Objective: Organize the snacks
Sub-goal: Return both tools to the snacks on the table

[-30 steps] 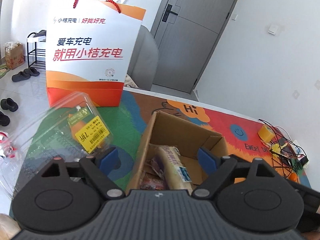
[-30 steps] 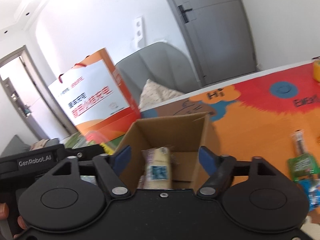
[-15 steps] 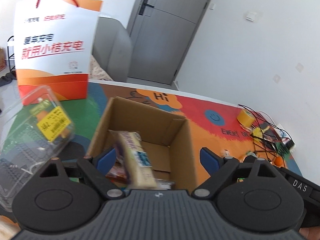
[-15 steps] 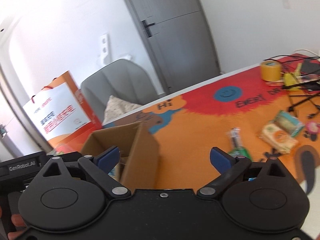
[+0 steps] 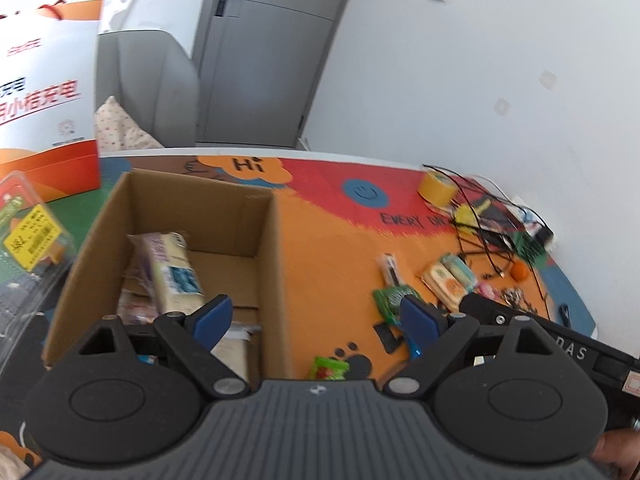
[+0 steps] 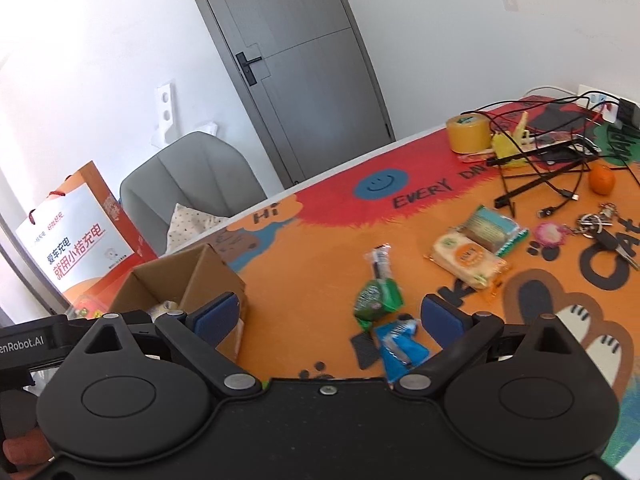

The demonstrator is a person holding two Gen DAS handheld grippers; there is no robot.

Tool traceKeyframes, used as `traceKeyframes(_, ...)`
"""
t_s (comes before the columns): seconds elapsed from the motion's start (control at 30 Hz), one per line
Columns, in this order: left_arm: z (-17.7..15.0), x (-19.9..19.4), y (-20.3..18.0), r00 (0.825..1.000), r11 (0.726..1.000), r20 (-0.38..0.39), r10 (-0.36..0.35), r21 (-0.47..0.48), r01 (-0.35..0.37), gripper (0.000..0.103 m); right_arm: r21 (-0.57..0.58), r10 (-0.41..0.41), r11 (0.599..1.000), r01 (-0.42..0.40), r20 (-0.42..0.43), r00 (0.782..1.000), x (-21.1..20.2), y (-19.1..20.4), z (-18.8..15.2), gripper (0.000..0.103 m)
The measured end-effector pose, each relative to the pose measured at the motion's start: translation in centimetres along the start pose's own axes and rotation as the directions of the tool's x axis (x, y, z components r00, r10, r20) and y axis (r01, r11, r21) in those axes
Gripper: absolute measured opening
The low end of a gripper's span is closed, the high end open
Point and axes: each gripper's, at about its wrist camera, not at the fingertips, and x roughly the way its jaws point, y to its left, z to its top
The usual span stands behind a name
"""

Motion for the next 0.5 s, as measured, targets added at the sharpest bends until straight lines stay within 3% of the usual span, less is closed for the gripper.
traceKeyframes(0.3,-1.6,0.4,-2.8,0.999,0.998,-0.039,-0.008,0.067,0.011,0.082,-0.051,-0.034,0.998,0.033,-0.007,0.999,-0.5,-1.9,-0.8,0.098)
traceKeyframes(0.5,-3.4,1.2,-4.1,0.997,0.996,-0.077,0.011,0.085,-0.005,0.067,-0.100,-0.031,0.995,0.030,-0.011,0.999,-0.3,-3.4,-1.6,0.095)
